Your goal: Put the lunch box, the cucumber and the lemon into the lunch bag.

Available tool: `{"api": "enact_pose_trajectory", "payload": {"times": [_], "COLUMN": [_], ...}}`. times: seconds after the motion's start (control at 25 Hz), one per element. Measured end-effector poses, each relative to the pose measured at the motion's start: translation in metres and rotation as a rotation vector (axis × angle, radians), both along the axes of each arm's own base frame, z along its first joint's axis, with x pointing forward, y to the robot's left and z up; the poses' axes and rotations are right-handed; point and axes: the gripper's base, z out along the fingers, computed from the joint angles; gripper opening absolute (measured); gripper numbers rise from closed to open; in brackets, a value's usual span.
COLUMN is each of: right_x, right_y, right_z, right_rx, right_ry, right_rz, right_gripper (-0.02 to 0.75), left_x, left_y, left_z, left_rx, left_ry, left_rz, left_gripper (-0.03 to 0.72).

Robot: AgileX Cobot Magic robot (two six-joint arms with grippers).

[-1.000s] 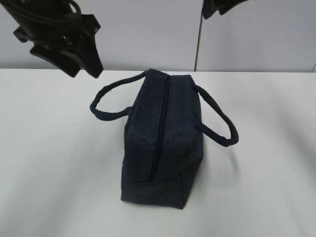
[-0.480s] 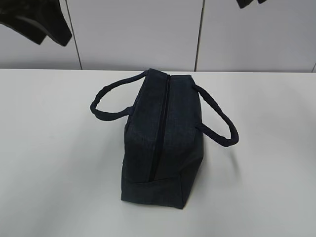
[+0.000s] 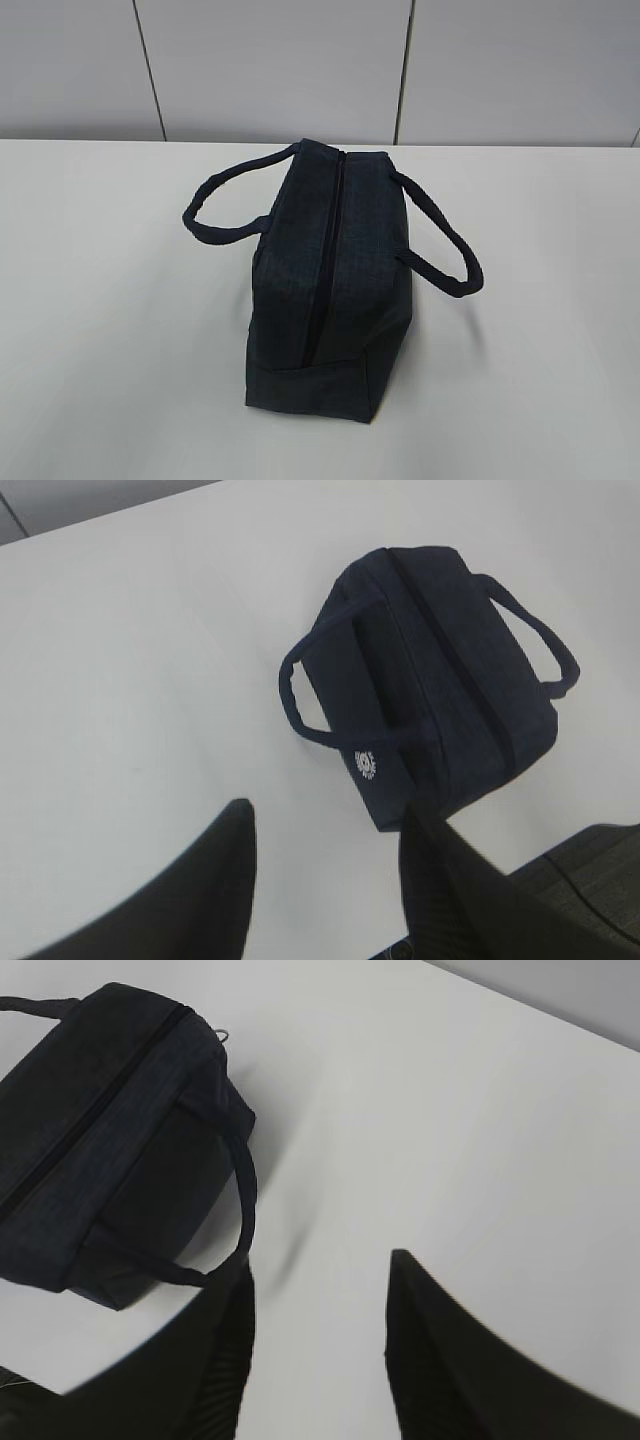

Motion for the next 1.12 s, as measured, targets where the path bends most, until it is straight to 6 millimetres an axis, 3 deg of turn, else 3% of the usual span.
{"api": "enact_pose_trajectory", "payload": {"times": [0.28, 0.48, 0.88, 1.12], "right_x": [-0.069, -0.105, -0.174, -0.212], "right_y": [-0.018, -0.027, -0.043, -0.052], "right_z": [0.011, 0.006, -0.031, -0.058], "right_rx": [0.01, 0.015, 0.042, 0.056], "right_ry": [-0.108, -0.15, -0.208, -0.266], "right_rz": [-0.007, -0.01, -0.022, -0.022], "right_gripper": [0.328, 0.328, 0.328, 0.328], "left_x": [-0.055, -0.092, -0.168, -0.197], "left_y": [0.024, 0.041, 0.075, 0.089], "left_z": [-0.01, -0.021, -0.057, -0.085], "left_rx": [-0.003, -0.014, -0.045, -0.065], "left_ry": [-0.019, -0.045, -0.146, -0.201], "left_rz": [0.001, 0.001, 0.008, 0.013], "left_gripper": [0.322, 0.322, 0.313, 0.301]}}
